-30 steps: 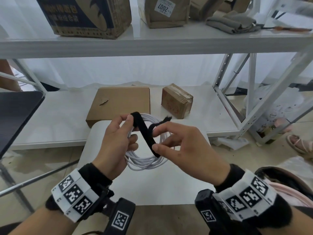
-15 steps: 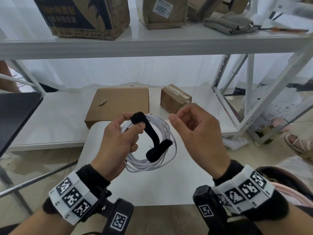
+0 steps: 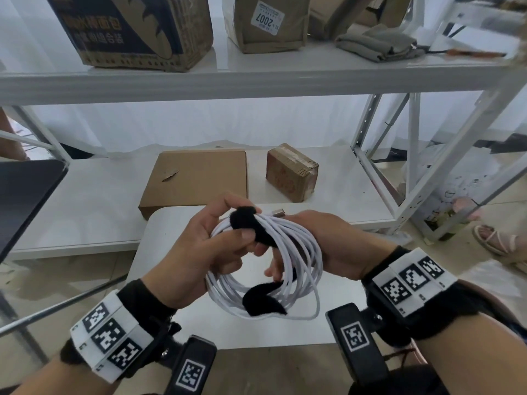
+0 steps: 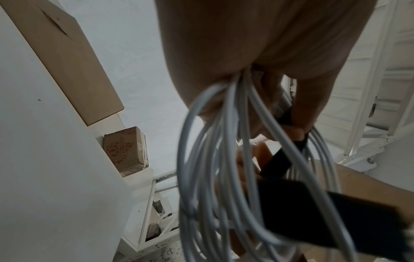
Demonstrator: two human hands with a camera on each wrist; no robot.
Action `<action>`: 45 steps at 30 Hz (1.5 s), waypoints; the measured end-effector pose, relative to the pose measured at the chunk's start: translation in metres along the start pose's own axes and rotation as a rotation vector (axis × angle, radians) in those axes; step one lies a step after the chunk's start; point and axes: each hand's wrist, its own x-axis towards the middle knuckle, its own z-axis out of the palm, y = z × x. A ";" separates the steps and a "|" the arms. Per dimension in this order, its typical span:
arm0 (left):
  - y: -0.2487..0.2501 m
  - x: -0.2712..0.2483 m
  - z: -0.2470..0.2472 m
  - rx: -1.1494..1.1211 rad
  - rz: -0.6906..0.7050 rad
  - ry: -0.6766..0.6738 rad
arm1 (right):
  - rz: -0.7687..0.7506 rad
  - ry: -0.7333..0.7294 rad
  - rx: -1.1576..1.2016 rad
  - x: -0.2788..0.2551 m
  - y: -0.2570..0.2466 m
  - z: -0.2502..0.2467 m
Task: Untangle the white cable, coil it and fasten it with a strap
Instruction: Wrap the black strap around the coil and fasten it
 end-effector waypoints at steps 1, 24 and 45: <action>0.001 0.000 0.000 -0.012 0.001 -0.006 | -0.015 -0.039 0.076 0.000 0.002 -0.001; -0.006 0.009 -0.003 0.730 0.087 0.195 | -0.440 0.375 0.021 0.004 0.006 -0.009; -0.016 0.011 -0.003 0.765 0.309 0.459 | -0.240 0.461 0.087 0.014 0.016 0.018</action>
